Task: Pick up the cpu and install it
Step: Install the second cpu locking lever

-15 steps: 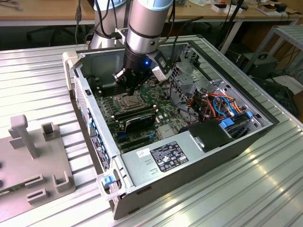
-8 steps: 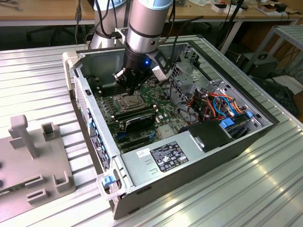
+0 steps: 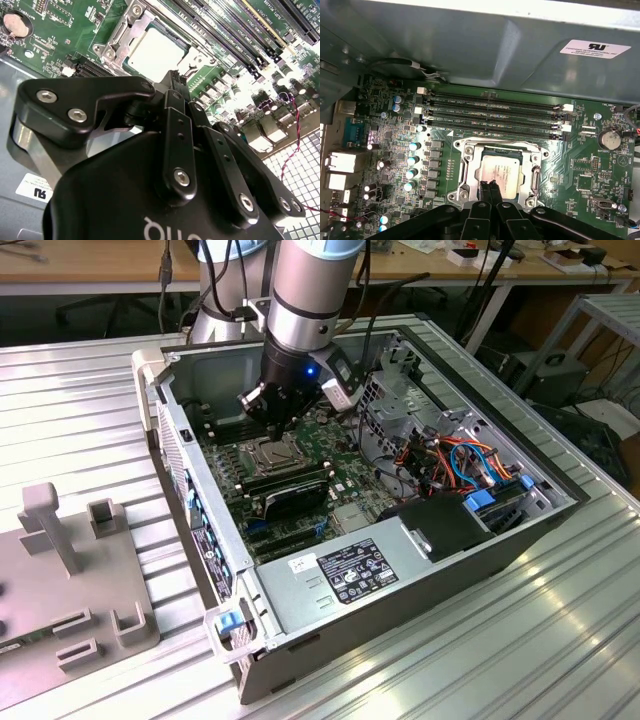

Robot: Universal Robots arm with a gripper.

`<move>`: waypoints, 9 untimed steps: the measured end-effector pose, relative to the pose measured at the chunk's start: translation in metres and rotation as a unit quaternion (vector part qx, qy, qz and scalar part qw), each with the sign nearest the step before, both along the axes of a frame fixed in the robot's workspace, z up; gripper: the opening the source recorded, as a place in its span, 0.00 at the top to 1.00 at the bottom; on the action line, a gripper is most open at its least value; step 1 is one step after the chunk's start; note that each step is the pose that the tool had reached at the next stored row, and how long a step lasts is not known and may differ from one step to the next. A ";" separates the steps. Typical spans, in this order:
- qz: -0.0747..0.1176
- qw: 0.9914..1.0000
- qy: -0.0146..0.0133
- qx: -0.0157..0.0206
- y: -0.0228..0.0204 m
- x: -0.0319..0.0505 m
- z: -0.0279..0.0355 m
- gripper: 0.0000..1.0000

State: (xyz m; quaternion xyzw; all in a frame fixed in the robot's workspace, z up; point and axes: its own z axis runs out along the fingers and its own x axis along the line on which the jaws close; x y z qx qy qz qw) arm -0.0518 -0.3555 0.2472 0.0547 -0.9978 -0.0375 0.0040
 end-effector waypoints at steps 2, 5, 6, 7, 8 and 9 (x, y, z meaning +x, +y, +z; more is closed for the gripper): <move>0.000 1.000 0.000 0.000 0.0000 0.0000 0.0000 0.89; 0.000 1.000 0.000 0.000 0.0000 0.0000 0.0000 0.89; 0.000 1.000 0.000 0.000 0.0000 0.0000 0.0000 0.89; 0.000 1.000 0.000 0.000 0.0000 0.0000 0.0000 0.89; 0.000 1.000 0.000 0.000 0.0000 0.0000 0.0001 0.89; 0.000 1.000 0.000 0.000 -0.0010 -0.0001 0.0057 0.89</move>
